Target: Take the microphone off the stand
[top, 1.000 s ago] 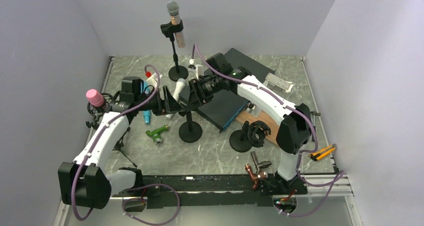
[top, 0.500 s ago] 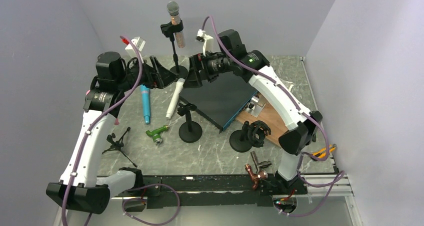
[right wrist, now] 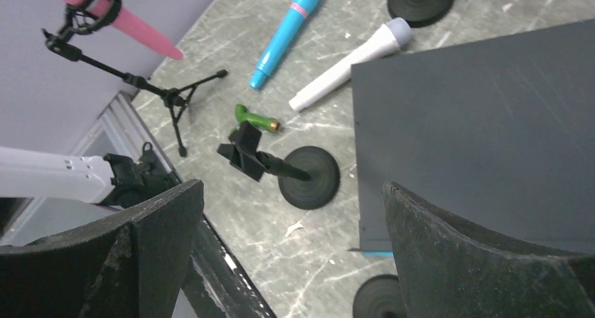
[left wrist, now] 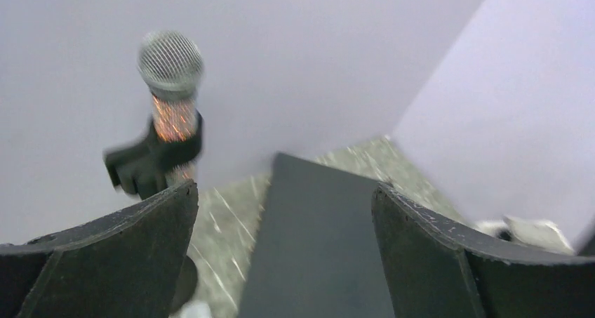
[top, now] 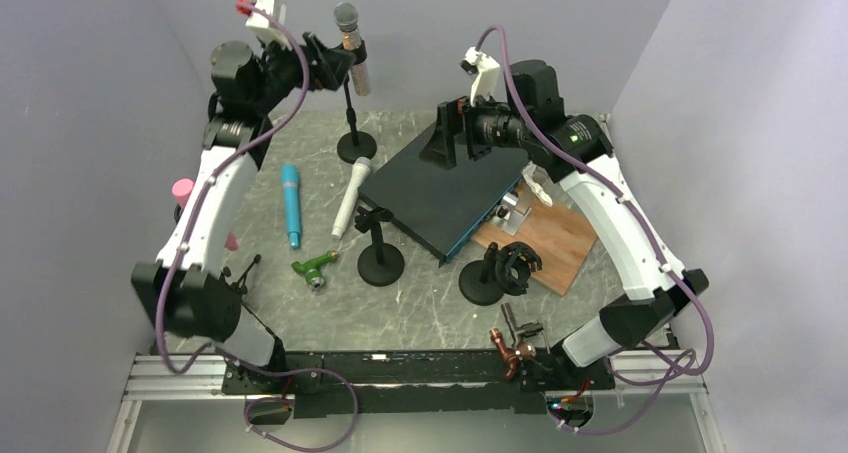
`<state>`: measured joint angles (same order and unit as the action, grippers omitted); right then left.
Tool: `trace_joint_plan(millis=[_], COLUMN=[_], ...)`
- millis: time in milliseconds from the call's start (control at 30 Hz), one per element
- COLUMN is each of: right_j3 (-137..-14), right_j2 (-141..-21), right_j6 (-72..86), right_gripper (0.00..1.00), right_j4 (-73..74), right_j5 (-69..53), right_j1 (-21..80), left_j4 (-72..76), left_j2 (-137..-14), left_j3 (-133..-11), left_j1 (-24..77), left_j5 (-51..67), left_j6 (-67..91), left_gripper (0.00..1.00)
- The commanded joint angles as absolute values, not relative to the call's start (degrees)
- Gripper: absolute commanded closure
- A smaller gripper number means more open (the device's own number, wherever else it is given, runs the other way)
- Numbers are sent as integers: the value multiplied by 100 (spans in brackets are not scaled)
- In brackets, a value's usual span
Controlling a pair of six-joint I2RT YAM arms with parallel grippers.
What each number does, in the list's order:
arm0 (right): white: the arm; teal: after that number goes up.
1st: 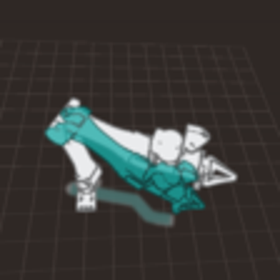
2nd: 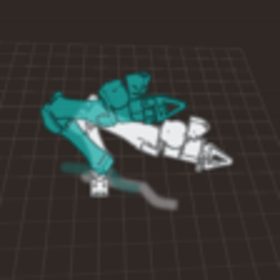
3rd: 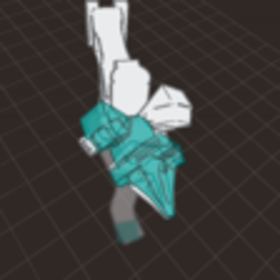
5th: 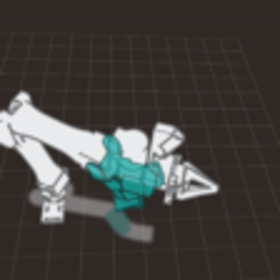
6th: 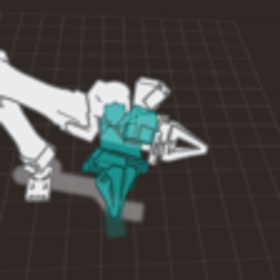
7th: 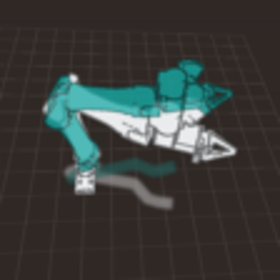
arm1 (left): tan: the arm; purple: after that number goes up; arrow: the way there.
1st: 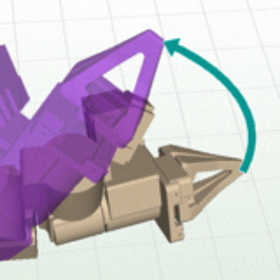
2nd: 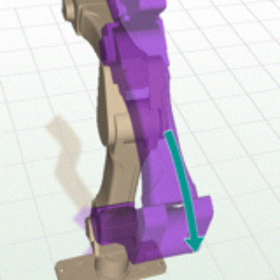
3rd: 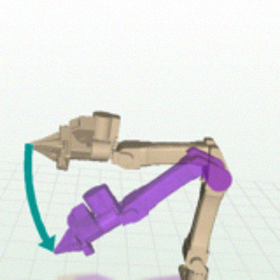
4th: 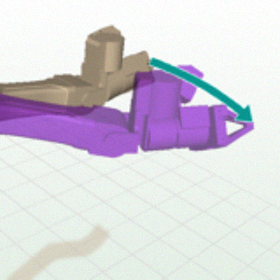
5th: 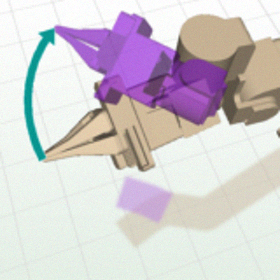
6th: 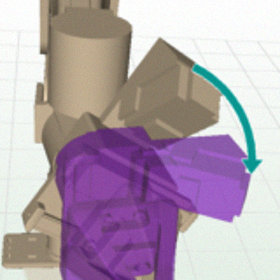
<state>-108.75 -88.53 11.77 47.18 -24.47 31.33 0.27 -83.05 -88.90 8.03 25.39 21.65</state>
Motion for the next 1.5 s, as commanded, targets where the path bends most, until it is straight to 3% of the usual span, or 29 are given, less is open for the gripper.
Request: trace_joint_plan(millis=[0, 133, 433, 700, 1000, 1467], right_j3=[-10500, -10395, -10660, -10627, -12020, -11963], right_j2=[-8413, -8284, -8476, -9177, -10502, -10622], right_j6=[811, 603, 650, 1604, 1677, 1293], right_gripper=[0, 0, 0, 0, 0, 0], right_j4=[4729, 4756, 4765, 3403, 3059, 1934], right_j5=[-2037, -1826, -1787, -1626, -1340, -932], right_j1=[3027, 2968, 2941, 2942, 2944, 2896], left_j4=[802, 1332, 1007, 1694, 2110, 4111], left_j2=[-9251, -9704, -10283, -10676, -11205, -11157], left_j3=[-9924, -10076, -10237, -10056, -10351, -8450], left_j1=[750, 587, 163, 18, -267, -271], left_j5=[2280, 2554, 3515, 4180, 4349, 4499], left_j6=[1671, 1169, 385, 469, 797, 1322], left_gripper=[4, 1, 1, 1, 3, 1])
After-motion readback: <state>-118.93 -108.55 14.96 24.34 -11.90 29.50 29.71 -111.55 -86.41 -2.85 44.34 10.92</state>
